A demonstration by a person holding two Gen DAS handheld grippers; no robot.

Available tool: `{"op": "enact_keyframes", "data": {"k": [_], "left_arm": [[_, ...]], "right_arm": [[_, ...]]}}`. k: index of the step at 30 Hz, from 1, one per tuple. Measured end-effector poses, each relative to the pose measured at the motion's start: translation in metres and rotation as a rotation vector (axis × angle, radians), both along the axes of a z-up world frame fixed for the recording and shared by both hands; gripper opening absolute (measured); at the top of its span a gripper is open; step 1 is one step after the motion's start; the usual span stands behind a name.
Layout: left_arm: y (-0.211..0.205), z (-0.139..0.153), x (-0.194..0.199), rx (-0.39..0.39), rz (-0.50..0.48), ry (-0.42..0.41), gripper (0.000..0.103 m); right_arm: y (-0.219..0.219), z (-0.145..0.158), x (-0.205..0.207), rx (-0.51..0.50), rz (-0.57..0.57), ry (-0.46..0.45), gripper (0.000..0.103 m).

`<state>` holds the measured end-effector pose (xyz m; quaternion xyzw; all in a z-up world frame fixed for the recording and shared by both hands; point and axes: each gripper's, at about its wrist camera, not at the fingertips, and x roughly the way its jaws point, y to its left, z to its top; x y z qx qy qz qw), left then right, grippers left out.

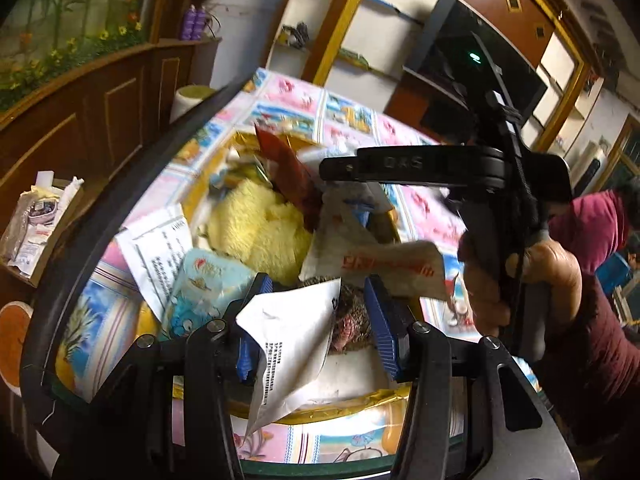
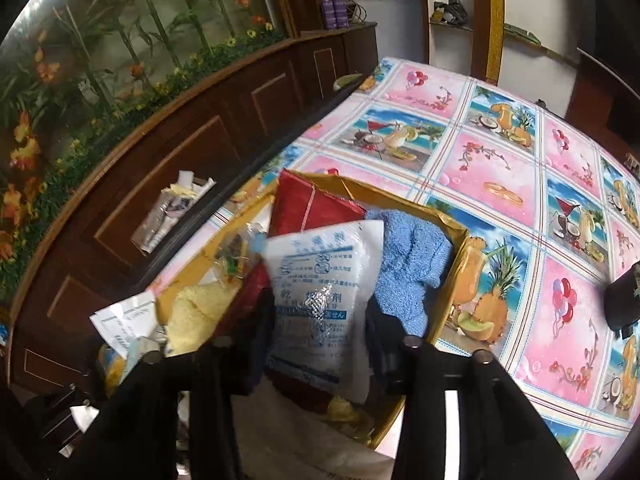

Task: Organize soft objects
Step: 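Carry both packets over the box and open both tools to drop them, then withdraw both open tools from the box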

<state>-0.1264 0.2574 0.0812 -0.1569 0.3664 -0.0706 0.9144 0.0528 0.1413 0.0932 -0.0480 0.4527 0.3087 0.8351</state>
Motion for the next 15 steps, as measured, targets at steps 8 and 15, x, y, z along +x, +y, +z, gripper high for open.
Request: {"op": "enact_keyframes", "data": {"k": [8, 15], "left_arm": [[-0.020, 0.016, -0.010, 0.173, 0.103, -0.051, 0.051], [-0.046, 0.053, -0.051, 0.389, 0.326, -0.319, 0.103]], "right_arm": [[-0.028, 0.028, -0.026, 0.077, -0.045, -0.085, 0.062], [-0.072, 0.028, -0.062, 0.138, -0.110, -0.130, 0.064]]}}
